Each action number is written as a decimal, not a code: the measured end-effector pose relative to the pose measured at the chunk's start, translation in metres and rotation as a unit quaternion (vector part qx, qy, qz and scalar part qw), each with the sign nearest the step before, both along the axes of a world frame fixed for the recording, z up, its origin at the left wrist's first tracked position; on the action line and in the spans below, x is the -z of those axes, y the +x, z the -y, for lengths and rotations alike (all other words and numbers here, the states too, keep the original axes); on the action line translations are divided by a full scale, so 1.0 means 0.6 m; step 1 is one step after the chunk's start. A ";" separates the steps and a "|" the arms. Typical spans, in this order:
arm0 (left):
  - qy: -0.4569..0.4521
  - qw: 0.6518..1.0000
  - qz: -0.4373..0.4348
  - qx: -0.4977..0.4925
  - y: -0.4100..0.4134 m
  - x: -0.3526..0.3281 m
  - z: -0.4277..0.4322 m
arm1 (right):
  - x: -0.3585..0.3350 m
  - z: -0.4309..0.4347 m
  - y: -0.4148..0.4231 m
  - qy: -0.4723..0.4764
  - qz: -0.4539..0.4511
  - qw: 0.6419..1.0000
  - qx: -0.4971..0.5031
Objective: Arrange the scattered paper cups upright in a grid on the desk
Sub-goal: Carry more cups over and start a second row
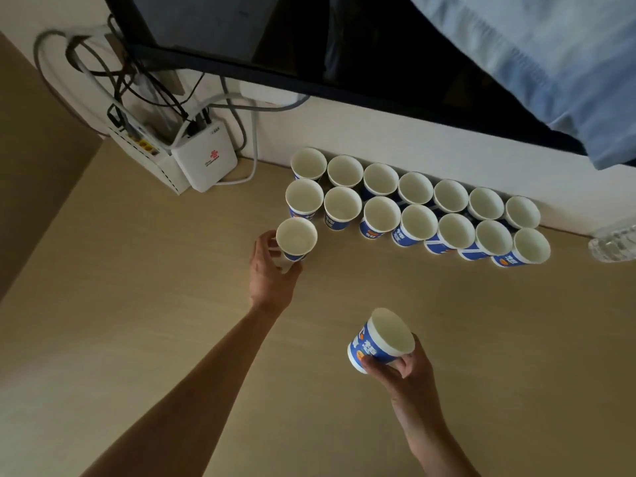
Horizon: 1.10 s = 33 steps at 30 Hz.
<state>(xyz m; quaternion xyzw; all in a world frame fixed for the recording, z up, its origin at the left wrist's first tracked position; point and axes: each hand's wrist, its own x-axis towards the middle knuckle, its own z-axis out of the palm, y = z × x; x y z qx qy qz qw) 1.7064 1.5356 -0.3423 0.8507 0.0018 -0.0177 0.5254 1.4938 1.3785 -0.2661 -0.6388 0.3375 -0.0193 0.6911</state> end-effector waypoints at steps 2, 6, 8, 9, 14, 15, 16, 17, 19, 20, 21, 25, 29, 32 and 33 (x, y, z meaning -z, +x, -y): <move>-0.004 1.000 0.009 0.004 0.001 0.001 0.003 | 0.003 0.002 0.008 0.001 0.003 1.000 0.000; -0.019 1.000 0.019 0.012 0.004 -0.007 0.014 | 0.001 0.005 0.018 -0.002 0.008 1.000 0.001; -0.018 1.000 0.020 0.013 0.008 -0.008 0.017 | -0.001 0.009 0.018 -0.006 0.013 1.000 0.001; -0.016 1.000 0.017 0.009 0.010 -0.008 0.017 | -0.002 0.010 0.018 -0.007 0.016 1.000 0.002; 0.001 1.000 0.027 -0.010 0.012 -0.011 0.022 | -0.009 0.016 0.015 -0.013 0.016 1.000 0.016; 0.005 1.000 0.027 -0.015 0.009 -0.012 0.022 | -0.009 0.017 0.016 -0.016 0.016 1.000 0.015; 0.008 1.000 0.022 -0.021 0.006 -0.014 0.021 | -0.009 0.019 0.018 -0.020 0.016 1.000 0.013; 0.008 0.999 0.013 -0.028 0.000 -0.015 0.019 | -0.009 0.020 0.021 -0.023 0.015 1.000 0.009; 0.005 0.999 -0.006 -0.043 -0.011 -0.015 0.011 | -0.009 0.021 0.034 -0.025 0.016 1.000 0.000; 0.003 0.999 -0.011 -0.049 -0.018 -0.016 0.005 | -0.008 0.023 0.043 -0.025 0.018 1.000 -0.003; 0.001 0.999 -0.013 -0.053 -0.024 -0.015 0.000 | -0.005 0.024 0.054 -0.026 0.021 0.999 -0.003; -0.003 0.998 -0.020 -0.052 -0.054 -0.021 -0.023 | 0.013 0.029 0.102 -0.054 0.030 0.998 0.009; -0.020 0.998 -0.036 -0.042 -0.085 -0.033 -0.037 | 0.047 0.020 0.149 -0.115 0.048 0.992 0.010; -0.033 0.998 -0.042 -0.035 -0.100 -0.040 -0.039 | 0.070 0.008 0.179 -0.150 0.068 0.986 0.020; -0.035 0.998 -0.043 -0.032 -0.103 -0.041 -0.039 | 0.078 0.005 0.188 -0.165 0.077 0.983 0.023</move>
